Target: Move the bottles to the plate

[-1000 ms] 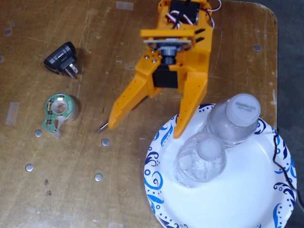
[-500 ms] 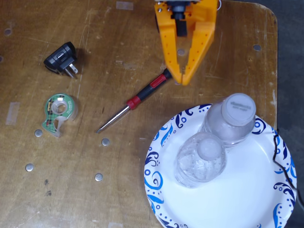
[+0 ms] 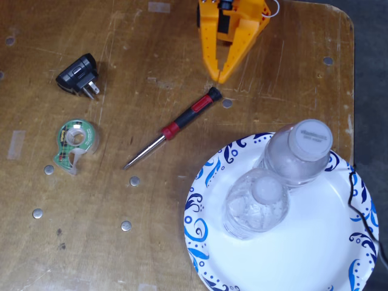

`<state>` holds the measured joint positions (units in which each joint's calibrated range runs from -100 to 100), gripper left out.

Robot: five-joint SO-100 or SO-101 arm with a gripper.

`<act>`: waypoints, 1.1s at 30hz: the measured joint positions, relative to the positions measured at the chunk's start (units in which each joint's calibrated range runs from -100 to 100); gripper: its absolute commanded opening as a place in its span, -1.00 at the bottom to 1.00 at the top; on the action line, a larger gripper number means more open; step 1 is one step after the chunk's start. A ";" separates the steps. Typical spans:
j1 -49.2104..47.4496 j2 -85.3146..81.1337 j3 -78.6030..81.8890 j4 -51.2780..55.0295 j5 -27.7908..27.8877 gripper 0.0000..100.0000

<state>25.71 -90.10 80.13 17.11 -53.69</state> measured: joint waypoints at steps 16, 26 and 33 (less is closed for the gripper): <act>-0.73 -7.97 17.99 0.26 0.36 -0.97; -2.92 -7.97 18.35 2.13 0.36 -0.97; -2.55 -7.97 18.44 5.87 0.68 -0.97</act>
<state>23.15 -98.07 98.56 22.98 -53.01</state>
